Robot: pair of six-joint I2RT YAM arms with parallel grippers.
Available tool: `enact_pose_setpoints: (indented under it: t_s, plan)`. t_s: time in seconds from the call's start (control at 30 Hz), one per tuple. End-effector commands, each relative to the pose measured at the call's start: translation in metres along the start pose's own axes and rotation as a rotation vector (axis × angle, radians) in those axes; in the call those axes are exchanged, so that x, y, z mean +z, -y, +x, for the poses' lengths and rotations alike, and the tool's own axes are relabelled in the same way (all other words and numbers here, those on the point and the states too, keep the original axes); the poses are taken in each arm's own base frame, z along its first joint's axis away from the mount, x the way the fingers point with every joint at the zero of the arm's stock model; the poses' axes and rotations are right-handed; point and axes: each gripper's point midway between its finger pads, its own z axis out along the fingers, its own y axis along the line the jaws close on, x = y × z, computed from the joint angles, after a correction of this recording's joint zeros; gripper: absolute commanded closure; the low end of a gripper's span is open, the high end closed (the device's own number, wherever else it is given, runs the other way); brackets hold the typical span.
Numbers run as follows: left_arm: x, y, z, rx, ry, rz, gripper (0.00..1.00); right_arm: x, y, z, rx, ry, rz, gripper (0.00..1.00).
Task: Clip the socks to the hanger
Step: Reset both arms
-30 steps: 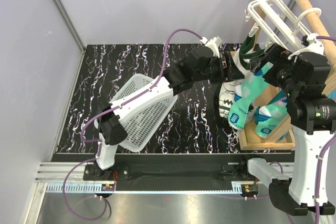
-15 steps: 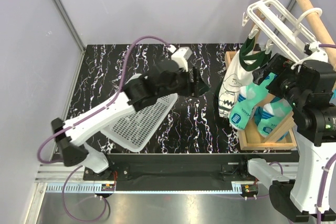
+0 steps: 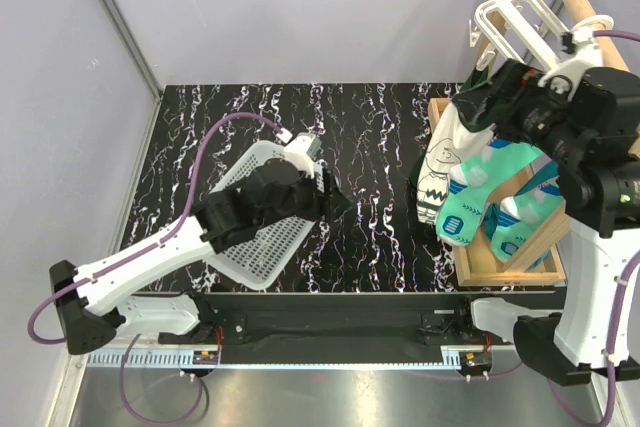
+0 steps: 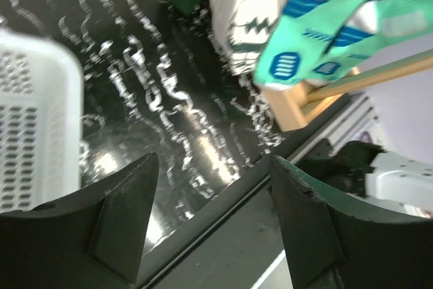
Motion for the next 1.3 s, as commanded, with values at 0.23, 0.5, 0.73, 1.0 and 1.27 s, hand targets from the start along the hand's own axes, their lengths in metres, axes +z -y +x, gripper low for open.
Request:
enact_pose_setpoints:
  t_s: [0.23,0.5,0.73,1.0,1.27]
  plan:
    - [-0.038,-0.056,0.003,-0.054,0.142,-0.079,0.29,0.089,-0.088,0.102,-0.134,-0.213,-0.143,0.0]
    - [-0.085,-0.139,0.003,-0.256,0.406,-0.142,0.17,0.131,-0.082,0.195,0.015,-0.162,-0.263,0.0]
    - [-0.063,-0.158,0.057,-0.413,0.45,0.061,0.12,0.124,0.017,0.306,0.061,-0.037,-0.205,0.0]
    - [-0.072,-0.152,0.077,-0.374,0.574,0.243,0.07,0.097,0.038,0.342,0.269,0.007,-0.305,0.0]
    - [-0.068,-0.145,0.096,-0.325,0.501,0.292,0.01,0.081,0.082,0.368,0.369,0.001,-0.182,0.0]
